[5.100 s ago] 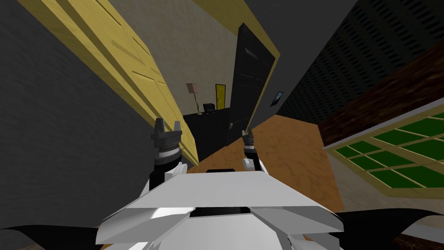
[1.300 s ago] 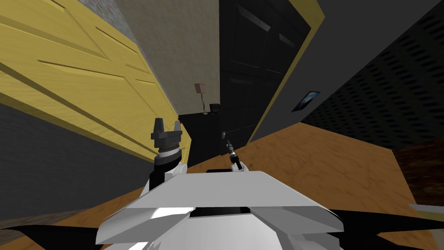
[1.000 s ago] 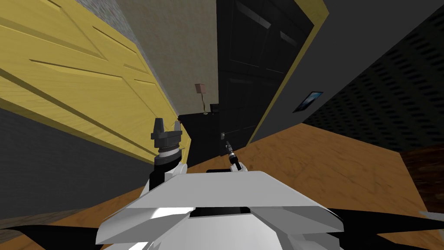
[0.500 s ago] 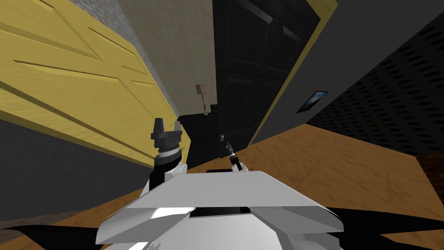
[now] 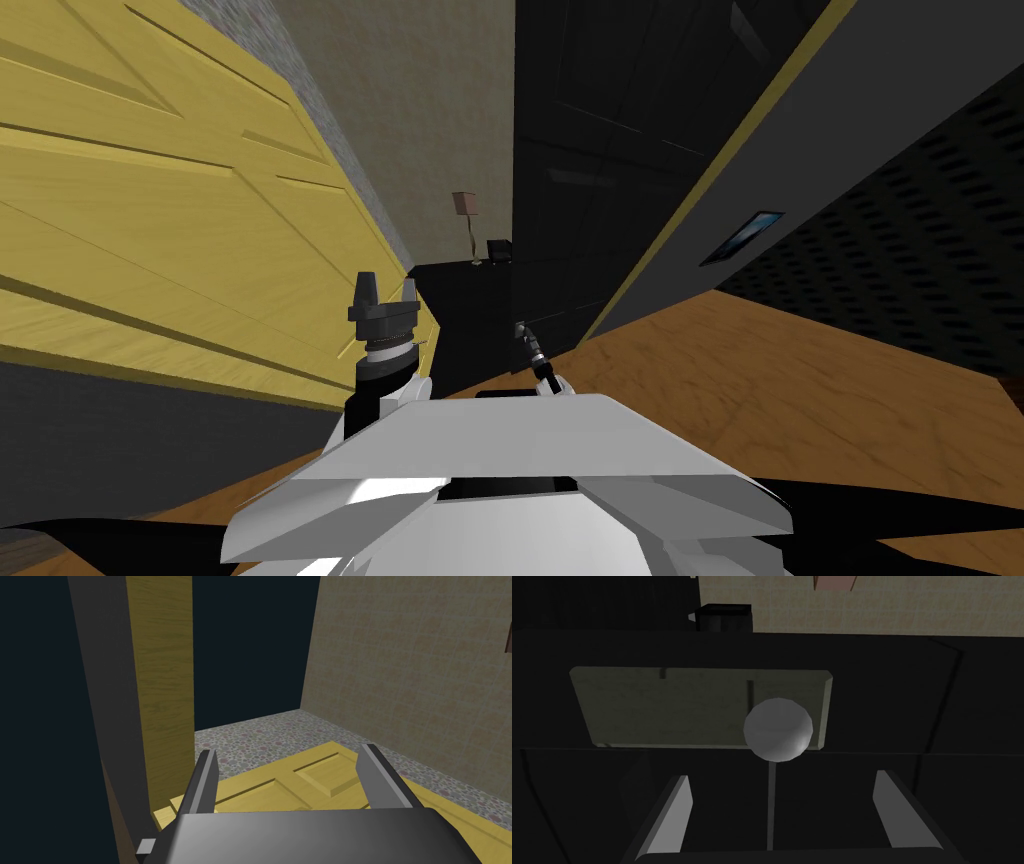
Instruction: Push the door open
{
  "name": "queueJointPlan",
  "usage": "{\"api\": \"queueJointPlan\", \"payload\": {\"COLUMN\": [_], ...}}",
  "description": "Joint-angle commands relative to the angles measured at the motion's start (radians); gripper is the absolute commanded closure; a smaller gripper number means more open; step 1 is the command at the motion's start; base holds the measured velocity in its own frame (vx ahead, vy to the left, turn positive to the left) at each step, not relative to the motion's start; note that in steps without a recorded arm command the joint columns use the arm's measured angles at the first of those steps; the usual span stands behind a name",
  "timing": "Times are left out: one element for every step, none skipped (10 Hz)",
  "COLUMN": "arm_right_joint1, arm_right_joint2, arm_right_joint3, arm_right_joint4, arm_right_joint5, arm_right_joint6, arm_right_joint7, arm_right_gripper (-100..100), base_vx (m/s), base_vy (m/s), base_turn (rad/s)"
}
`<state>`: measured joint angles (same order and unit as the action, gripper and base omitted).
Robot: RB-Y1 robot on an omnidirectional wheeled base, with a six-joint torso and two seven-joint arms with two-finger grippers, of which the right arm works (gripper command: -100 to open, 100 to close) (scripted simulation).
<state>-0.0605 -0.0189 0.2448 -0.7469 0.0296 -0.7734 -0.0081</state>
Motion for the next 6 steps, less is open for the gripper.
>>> {"api": "queueJointPlan", "payload": {"arm_right_joint1": [0.001, 0.001, 0.001, 0.001, 0.001, 0.001], "arm_right_joint2": [0.018, 0.034, 0.025, 0.025, 0.025, 0.025], "arm_right_joint3": [-0.003, -0.005, -0.003, -0.003, -0.003, -0.003], "arm_right_joint4": [0.003, 0.005, 0.001, 0.001, 0.001, 0.001], "arm_right_joint5": [-0.002, -0.002, -0.002, -0.002, -0.002, -0.002], "arm_right_joint6": [-0.004, -0.007, -0.002, -0.002, -0.002, -0.002], "arm_right_joint7": [0.0, 0.001, 0.001, 0.001, 0.001, 0.001], "arm_right_gripper": [-100, -100, -100, 100, 100, 100], "base_vx": [0.216, 0.173, 0.067, -0.013, -0.024, -0.017], "base_vy": [0.024, 0.03, 0.016, -0.003, -0.007, -0.005], "base_turn": [0.026, 0.032, -0.001, -0.001, 0.008, 0.002]}}
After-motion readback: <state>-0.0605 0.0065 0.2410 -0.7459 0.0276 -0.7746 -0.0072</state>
